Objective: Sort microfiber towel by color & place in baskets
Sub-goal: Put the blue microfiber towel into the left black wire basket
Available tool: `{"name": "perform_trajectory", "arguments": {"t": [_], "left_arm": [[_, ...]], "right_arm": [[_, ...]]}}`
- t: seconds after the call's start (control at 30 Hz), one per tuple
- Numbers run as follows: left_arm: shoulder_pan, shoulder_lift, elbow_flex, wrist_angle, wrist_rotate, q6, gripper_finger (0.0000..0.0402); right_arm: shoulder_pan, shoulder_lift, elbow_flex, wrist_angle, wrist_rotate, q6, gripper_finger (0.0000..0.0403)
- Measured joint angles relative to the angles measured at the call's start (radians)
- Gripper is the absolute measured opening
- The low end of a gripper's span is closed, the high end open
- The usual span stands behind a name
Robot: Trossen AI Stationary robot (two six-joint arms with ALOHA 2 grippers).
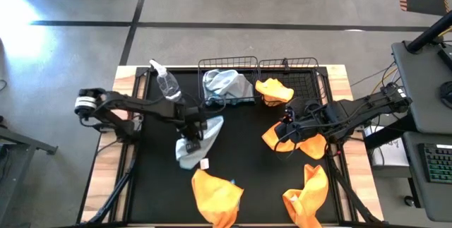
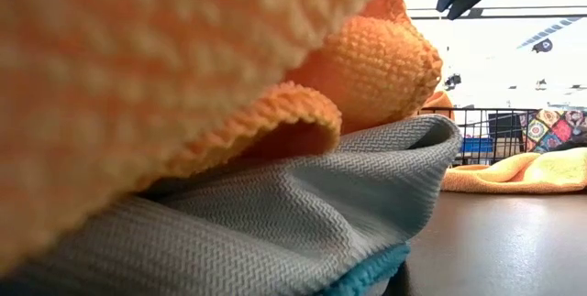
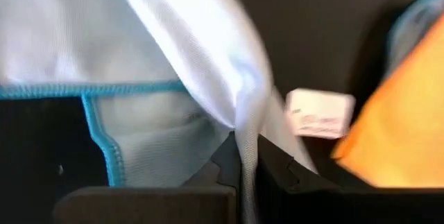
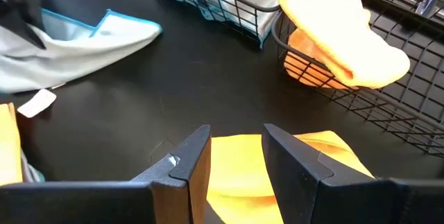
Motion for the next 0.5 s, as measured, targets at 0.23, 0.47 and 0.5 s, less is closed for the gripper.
{"name": "perform_trajectory", "arguments": {"t": [0.23, 0.47, 0.5], "left_arm": [[0.004, -0.196, 0.0, 0.043, 0.007, -0.007, 0.0], [0.004, -0.376, 0.001, 0.065, -0.025, -0.065, 0.0], [0.004, -0.399, 0.001, 0.067, -0.037, -0.069, 0.0]], "right_arm": [[0.0, 0.0, 0.0, 0.002, 0.0, -0.001, 0.0123], [0.0, 0.0, 0.0, 0.003, 0.0, -0.003, 0.0123], [0.0, 0.0, 0.0, 0.003, 0.0, -0.003, 0.0123]]}}
